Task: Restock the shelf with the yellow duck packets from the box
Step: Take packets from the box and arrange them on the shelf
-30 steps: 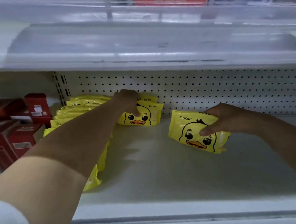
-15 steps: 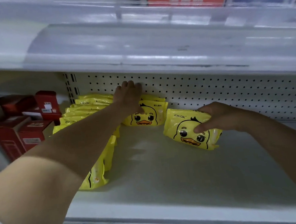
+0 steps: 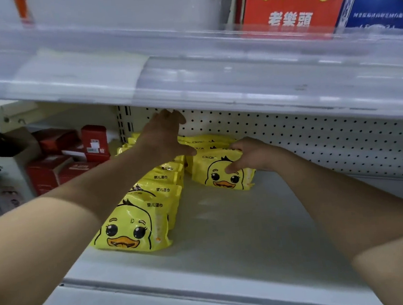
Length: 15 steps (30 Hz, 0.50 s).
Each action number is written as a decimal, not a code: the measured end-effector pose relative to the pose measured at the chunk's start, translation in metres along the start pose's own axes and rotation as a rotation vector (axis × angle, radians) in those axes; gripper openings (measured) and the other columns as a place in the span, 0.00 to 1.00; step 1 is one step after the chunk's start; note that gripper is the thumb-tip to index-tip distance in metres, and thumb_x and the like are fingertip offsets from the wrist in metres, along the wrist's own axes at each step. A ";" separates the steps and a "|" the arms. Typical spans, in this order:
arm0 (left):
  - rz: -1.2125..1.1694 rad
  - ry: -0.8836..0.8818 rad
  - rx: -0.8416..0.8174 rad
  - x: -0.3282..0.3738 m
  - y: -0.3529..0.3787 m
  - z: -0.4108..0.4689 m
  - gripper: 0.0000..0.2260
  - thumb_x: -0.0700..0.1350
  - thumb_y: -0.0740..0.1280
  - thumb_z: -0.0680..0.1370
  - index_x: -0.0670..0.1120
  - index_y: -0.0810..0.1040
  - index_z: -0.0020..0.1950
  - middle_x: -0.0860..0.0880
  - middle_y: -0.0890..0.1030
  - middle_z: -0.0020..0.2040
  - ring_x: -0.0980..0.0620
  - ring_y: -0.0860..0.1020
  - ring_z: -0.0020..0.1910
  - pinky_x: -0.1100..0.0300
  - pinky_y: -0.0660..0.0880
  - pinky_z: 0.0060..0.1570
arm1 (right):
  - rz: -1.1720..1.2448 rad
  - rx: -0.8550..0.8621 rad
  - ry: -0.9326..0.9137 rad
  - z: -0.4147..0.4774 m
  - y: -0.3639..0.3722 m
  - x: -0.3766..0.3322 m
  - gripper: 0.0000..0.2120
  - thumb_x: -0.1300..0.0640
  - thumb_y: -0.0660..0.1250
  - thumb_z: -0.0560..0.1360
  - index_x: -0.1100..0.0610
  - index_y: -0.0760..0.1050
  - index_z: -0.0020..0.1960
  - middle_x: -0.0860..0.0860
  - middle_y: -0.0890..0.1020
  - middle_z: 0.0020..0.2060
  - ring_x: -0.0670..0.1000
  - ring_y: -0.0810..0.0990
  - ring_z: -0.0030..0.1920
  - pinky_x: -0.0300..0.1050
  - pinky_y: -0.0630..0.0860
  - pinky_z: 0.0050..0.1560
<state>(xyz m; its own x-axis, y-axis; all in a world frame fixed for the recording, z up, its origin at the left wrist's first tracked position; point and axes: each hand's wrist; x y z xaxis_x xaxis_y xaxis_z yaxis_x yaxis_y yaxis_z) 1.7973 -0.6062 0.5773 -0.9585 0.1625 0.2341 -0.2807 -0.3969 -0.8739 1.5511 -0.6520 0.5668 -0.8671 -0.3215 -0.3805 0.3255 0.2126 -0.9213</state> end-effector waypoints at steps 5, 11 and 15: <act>-0.053 -0.030 -0.067 0.019 -0.030 -0.040 0.36 0.60 0.78 0.65 0.48 0.70 0.68 0.45 0.71 0.67 0.44 0.68 0.67 0.51 0.68 0.65 | -0.072 0.225 -0.020 0.010 0.023 -0.021 0.34 0.46 0.81 0.64 0.50 0.76 0.68 0.50 0.80 0.62 0.54 0.78 0.62 0.46 0.76 0.56; -0.090 -0.014 -0.085 0.027 -0.042 -0.067 0.36 0.57 0.78 0.65 0.48 0.69 0.69 0.44 0.70 0.67 0.43 0.66 0.68 0.49 0.69 0.65 | -0.469 0.562 0.011 -0.015 0.046 -0.043 0.34 0.46 0.77 0.68 0.55 0.69 0.68 0.55 0.73 0.62 0.57 0.71 0.63 0.52 0.73 0.54; -0.084 -0.012 -0.093 0.029 -0.059 -0.093 0.35 0.56 0.78 0.67 0.48 0.69 0.69 0.44 0.70 0.67 0.43 0.65 0.69 0.51 0.67 0.66 | -0.332 0.545 0.040 -0.046 0.051 -0.054 0.34 0.45 0.76 0.69 0.53 0.68 0.70 0.54 0.72 0.64 0.57 0.69 0.66 0.53 0.72 0.58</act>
<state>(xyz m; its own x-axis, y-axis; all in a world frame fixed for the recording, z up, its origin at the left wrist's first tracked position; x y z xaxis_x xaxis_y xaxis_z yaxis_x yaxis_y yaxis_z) 1.7901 -0.4940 0.5958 -0.9323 0.1810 0.3130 -0.3552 -0.2965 -0.8865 1.5974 -0.5809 0.5441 -0.9646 -0.2531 -0.0746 0.1736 -0.3957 -0.9019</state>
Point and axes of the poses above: each hand's wrist, its own z-axis towards the middle knuckle, its own y-axis out of the palm, x = y × z
